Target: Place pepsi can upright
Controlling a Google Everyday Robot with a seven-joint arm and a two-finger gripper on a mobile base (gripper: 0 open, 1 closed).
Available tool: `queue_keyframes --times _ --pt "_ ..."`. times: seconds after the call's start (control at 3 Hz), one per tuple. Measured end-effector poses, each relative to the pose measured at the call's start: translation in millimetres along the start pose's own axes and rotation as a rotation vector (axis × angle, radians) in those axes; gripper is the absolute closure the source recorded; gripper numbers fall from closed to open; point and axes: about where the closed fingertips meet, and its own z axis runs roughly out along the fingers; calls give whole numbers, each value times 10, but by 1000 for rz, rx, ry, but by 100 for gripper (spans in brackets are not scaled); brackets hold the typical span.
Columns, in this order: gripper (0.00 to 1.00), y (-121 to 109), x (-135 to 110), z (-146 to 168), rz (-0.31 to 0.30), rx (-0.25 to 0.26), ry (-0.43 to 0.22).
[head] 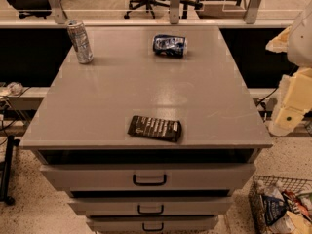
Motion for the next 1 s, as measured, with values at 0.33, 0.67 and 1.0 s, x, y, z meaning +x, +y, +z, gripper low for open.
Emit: queue_keyframes --times 0.33,0.67,1.0 --pt "0 0 0 0 0 0 0" --pt "0 -360 -353 103 -32 51 -119" --pt "0 -749 -652 197 -51 95 -206"
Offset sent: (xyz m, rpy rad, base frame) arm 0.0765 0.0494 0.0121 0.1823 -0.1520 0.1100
